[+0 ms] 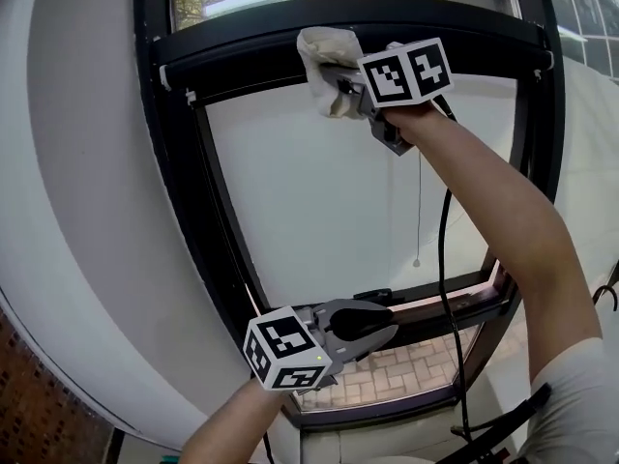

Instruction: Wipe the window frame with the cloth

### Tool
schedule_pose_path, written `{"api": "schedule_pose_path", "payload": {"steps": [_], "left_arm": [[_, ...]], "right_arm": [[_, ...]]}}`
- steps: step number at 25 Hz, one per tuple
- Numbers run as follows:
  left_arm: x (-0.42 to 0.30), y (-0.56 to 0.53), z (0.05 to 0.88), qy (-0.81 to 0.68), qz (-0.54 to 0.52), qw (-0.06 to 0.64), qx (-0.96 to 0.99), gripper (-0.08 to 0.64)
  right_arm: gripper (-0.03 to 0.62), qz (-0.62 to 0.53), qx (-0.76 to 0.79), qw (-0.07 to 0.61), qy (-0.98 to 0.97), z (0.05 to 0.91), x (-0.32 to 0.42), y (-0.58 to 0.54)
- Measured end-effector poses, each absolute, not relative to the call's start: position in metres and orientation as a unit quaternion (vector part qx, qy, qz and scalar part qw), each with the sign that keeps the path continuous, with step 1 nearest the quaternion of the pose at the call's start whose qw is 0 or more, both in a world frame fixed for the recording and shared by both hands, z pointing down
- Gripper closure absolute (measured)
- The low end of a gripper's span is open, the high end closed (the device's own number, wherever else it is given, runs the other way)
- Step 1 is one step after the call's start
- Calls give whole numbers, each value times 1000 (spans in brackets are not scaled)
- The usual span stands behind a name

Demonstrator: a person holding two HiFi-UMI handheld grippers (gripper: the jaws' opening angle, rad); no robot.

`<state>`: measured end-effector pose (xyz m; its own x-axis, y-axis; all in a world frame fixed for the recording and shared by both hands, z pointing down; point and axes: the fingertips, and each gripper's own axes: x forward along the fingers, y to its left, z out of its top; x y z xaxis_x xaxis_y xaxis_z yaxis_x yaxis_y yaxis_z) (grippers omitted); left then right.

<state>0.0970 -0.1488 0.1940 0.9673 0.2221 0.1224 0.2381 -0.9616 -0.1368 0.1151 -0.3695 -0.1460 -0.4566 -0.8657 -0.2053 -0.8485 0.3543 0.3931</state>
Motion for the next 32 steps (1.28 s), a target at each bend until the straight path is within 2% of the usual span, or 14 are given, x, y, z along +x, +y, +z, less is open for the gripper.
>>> {"api": "schedule_pose_path", "payload": {"steps": [11,32], "left_arm": [[183,-120,198,-177,-46,73,-980,485],[288,-84,211,-194,-64,84,-975,485]], "right_arm": [[520,-220,598,29,-770,-147,274,-311],[519,-191,706,28,-682,-149,531,-221]]}}
